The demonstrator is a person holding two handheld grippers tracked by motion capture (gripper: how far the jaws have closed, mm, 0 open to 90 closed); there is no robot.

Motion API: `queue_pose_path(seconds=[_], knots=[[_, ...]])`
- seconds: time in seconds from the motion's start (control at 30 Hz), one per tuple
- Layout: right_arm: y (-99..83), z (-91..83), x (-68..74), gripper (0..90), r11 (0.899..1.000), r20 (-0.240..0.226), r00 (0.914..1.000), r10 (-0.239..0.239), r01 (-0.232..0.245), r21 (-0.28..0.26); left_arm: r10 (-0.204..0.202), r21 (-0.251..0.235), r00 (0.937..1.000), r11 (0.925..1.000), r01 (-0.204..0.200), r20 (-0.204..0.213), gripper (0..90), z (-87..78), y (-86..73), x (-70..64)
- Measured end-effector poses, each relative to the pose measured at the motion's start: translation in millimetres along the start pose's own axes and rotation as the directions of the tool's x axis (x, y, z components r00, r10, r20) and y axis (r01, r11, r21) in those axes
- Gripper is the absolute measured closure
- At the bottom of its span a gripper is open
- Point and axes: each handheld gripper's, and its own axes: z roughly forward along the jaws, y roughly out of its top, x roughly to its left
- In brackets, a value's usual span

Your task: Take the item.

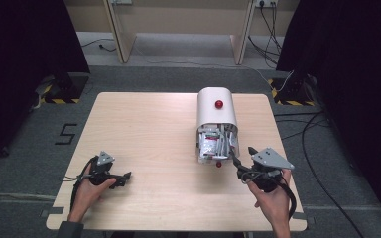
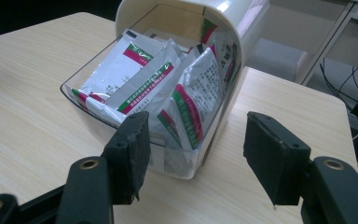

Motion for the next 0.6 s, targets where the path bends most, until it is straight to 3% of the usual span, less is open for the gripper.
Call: queue_pose_path(seconds=[0.6], knots=[[6.3,9.4,0.4,48.0,1.0,0.016,0.9997,-0.019,0.019,-0.008,0.001,-0.001,1.0,1.0,-0.001,-0.004,0.0,-0.1,-0.1,-0.8]])
